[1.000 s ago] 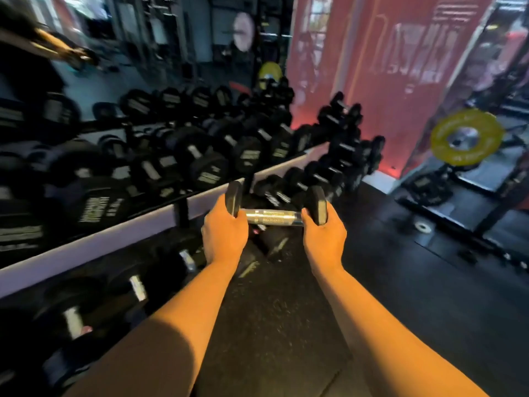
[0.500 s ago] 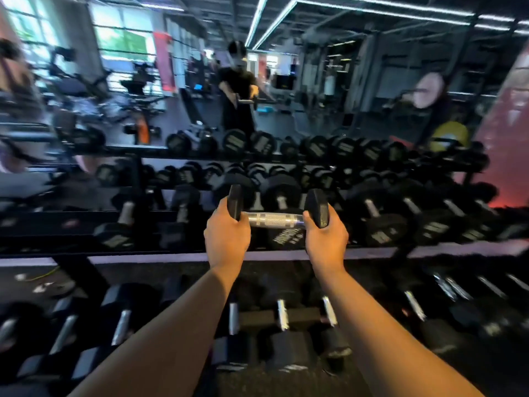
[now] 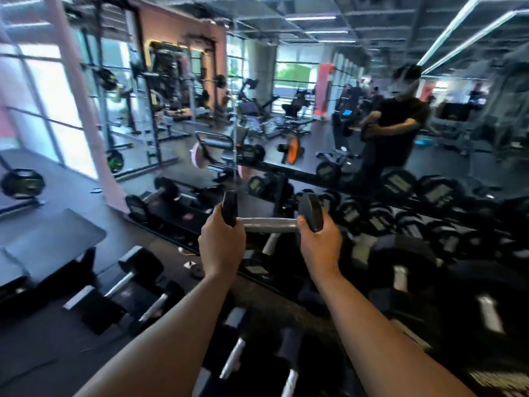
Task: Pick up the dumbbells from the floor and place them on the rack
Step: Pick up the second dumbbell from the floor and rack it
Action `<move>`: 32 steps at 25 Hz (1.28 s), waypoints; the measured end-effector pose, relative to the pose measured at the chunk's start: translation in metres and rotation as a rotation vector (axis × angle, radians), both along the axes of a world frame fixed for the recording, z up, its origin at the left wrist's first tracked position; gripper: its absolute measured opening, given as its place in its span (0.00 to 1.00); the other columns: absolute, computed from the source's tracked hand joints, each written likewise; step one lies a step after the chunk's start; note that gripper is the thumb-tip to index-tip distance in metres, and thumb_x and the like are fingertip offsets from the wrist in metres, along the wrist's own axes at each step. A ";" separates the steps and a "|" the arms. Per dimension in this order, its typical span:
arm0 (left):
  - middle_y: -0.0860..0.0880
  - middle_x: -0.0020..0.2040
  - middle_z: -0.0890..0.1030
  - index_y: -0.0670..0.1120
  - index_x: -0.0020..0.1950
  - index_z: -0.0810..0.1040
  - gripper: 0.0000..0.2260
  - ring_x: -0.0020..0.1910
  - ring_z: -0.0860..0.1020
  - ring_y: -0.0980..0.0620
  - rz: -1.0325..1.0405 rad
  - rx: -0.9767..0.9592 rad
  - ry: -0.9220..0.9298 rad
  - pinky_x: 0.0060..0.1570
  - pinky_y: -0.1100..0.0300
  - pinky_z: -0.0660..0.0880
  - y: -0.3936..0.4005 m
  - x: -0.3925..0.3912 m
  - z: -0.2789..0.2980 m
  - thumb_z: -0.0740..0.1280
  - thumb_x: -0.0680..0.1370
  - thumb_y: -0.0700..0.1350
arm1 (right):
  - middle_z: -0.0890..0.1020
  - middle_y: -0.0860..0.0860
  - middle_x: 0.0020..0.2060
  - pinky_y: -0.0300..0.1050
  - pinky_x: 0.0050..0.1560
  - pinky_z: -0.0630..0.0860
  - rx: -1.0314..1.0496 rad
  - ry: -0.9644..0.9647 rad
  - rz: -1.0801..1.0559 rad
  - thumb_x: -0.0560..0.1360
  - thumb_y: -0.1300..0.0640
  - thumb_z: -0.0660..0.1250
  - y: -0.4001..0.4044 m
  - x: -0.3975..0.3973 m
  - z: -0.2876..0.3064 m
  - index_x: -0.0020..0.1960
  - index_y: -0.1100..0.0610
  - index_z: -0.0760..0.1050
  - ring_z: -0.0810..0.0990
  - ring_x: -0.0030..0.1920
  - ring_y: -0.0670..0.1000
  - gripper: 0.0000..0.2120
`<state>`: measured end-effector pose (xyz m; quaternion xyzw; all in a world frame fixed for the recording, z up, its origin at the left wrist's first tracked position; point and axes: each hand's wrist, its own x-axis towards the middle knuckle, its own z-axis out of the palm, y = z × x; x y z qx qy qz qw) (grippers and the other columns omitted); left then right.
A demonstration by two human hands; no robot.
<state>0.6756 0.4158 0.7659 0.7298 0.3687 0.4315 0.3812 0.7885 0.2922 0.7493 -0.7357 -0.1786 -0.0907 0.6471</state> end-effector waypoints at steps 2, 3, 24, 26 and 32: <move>0.46 0.50 0.83 0.49 0.60 0.79 0.14 0.51 0.80 0.41 0.088 -0.014 -0.012 0.43 0.57 0.67 0.039 0.018 -0.001 0.68 0.74 0.44 | 0.84 0.49 0.53 0.44 0.55 0.75 -0.028 -0.005 0.064 0.78 0.52 0.69 0.050 0.030 -0.002 0.65 0.53 0.78 0.81 0.56 0.49 0.17; 0.46 0.51 0.83 0.50 0.61 0.79 0.15 0.51 0.80 0.41 0.126 -0.021 -0.020 0.43 0.57 0.68 0.059 0.028 -0.002 0.68 0.75 0.44 | 0.84 0.50 0.53 0.47 0.57 0.76 -0.044 -0.006 0.086 0.77 0.51 0.69 0.075 0.044 -0.002 0.65 0.53 0.78 0.81 0.56 0.52 0.17; 0.48 0.55 0.82 0.48 0.67 0.75 0.18 0.54 0.80 0.47 0.476 -0.290 0.003 0.54 0.54 0.76 0.395 0.173 -0.137 0.67 0.78 0.43 | 0.84 0.49 0.54 0.46 0.61 0.77 -0.318 -0.035 0.515 0.77 0.56 0.71 0.467 0.217 -0.105 0.64 0.56 0.79 0.82 0.57 0.50 0.16; 0.48 0.57 0.82 0.48 0.69 0.74 0.19 0.56 0.80 0.48 0.482 -0.336 0.012 0.57 0.53 0.75 0.415 0.187 -0.160 0.67 0.78 0.43 | 0.84 0.49 0.54 0.47 0.61 0.77 -0.359 -0.038 0.519 0.76 0.56 0.72 0.489 0.233 -0.124 0.64 0.56 0.79 0.82 0.57 0.50 0.17; 0.47 0.59 0.81 0.46 0.70 0.73 0.20 0.58 0.80 0.47 0.484 -0.429 0.050 0.59 0.54 0.74 0.464 0.217 -0.208 0.67 0.79 0.44 | 0.83 0.46 0.51 0.31 0.53 0.70 -0.475 -0.072 0.547 0.76 0.56 0.72 0.546 0.266 -0.165 0.66 0.55 0.79 0.79 0.52 0.44 0.18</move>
